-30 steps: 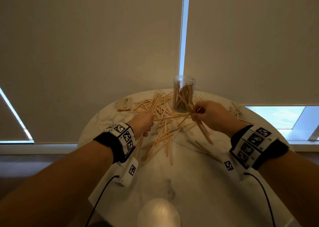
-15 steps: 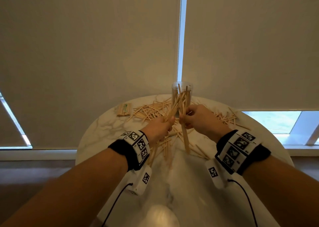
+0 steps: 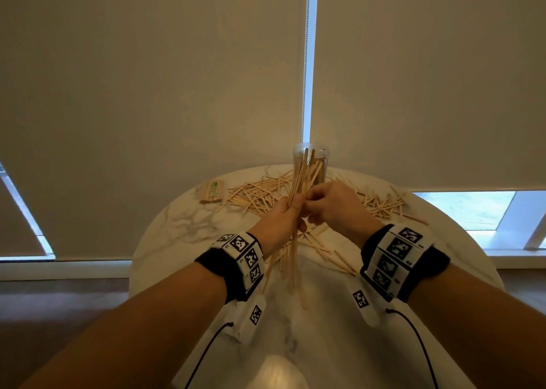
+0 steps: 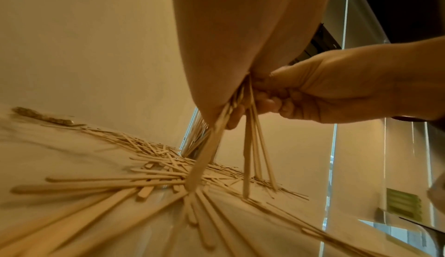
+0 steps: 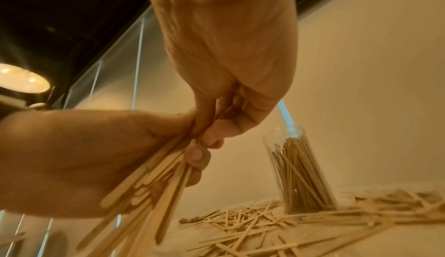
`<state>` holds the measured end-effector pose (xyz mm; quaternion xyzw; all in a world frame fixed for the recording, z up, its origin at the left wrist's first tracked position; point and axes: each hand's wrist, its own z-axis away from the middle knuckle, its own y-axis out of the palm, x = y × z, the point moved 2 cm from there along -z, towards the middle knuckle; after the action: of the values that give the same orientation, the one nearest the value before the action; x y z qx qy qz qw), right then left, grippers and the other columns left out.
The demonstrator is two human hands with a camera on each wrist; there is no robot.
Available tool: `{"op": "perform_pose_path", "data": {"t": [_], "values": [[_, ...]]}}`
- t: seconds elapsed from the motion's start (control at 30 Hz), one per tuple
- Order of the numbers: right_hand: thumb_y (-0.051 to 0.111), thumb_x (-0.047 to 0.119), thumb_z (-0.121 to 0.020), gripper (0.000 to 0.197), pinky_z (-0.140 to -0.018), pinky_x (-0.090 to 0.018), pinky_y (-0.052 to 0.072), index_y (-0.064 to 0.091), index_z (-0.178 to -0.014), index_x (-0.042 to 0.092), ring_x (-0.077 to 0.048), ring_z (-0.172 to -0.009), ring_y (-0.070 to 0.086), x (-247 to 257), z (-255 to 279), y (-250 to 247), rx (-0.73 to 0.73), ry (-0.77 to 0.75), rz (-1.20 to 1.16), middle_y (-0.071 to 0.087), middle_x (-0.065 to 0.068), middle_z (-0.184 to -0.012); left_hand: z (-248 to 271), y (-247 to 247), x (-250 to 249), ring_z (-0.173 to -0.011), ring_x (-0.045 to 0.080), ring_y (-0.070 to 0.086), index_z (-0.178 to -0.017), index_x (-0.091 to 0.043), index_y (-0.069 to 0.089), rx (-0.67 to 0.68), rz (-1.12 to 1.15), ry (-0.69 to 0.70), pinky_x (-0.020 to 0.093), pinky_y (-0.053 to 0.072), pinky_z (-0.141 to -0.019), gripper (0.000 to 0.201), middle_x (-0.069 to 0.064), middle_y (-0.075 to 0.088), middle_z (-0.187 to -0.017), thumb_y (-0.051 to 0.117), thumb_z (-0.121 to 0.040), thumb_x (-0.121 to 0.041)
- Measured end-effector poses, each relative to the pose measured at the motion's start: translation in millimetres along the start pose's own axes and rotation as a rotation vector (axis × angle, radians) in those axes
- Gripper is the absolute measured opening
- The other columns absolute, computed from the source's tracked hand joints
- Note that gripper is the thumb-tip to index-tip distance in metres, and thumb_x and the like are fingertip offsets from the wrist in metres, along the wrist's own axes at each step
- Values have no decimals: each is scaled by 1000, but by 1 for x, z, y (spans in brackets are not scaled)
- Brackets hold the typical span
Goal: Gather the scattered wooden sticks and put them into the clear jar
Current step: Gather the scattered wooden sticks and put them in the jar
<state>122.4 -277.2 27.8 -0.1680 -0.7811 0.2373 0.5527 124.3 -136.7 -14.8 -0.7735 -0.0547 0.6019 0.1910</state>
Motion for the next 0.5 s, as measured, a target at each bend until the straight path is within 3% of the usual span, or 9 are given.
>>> {"op": "perform_pose_path", "data": {"t": [0.07, 0.13, 0.2, 0.27, 0.33, 0.43, 0.5], "values": [[61, 28, -94, 30, -56, -20, 46, 71, -68, 17, -6, -55, 61, 7, -1, 1, -57, -133, 249, 68, 4, -61, 2, 0, -9, -66, 6, 53, -105, -17, 58, -62, 72, 11, 19, 44, -59, 45, -5, 61, -78, 25, -106, -48], [51, 26, -100, 31, -57, -18, 38, 63, -72, 22, -2, -58, 55, 15, 1, 7, -52, -245, 430, 60, 11, -63, -3, -2, -15, -70, 9, 54, -104, -11, 57, -107, 132, 17, 24, 47, -67, 50, -2, 59, -79, 24, -106, -48], [47, 18, -100, 21, -67, -26, 44, 66, -91, 17, -13, -75, 58, 15, 2, 15, -6, -340, 587, 60, 4, -83, -5, -5, -17, -75, 9, 57, -106, -13, 58, -118, 169, 42, 26, 49, -78, 46, -4, 60, -84, 26, -106, -47], [48, 15, -98, 20, -76, -31, 46, 65, -108, 14, -22, -88, 57, 13, 1, 22, 76, -373, 699, 57, -4, -101, -6, -10, -15, -74, 13, 56, -106, -20, 58, -115, 201, 9, 31, 50, -73, 42, -1, 59, -84, 31, -104, -52], [46, 21, -99, 22, -81, -33, 50, 65, -110, 17, -21, -90, 55, 16, -1, 20, 102, -343, 696, 54, -3, -104, -3, -15, -12, -65, 18, 51, -105, -19, 55, -112, 267, -27, 34, 49, -61, 40, 3, 54, -77, 36, -102, -54], [42, 32, -102, 28, -74, -37, 51, 63, -95, 16, -17, -79, 55, 29, -5, 3, -70, -245, 517, 58, 0, -90, -1, -20, -10, -49, 12, 35, -94, -20, 50, -174, 278, 3, 26, 34, -45, 35, -2, 41, -63, 39, -101, -53], [43, 49, -101, 38, -77, -35, 51, 57, -115, 16, -15, -84, 60, 36, -8, -9, -139, -115, 273, 63, 4, -97, 1, -19, -12, -46, 10, 33, -89, -28, 51, -182, 271, 21, 23, 30, -42, 31, -3, 39, -61, 41, -100, -55]]}}
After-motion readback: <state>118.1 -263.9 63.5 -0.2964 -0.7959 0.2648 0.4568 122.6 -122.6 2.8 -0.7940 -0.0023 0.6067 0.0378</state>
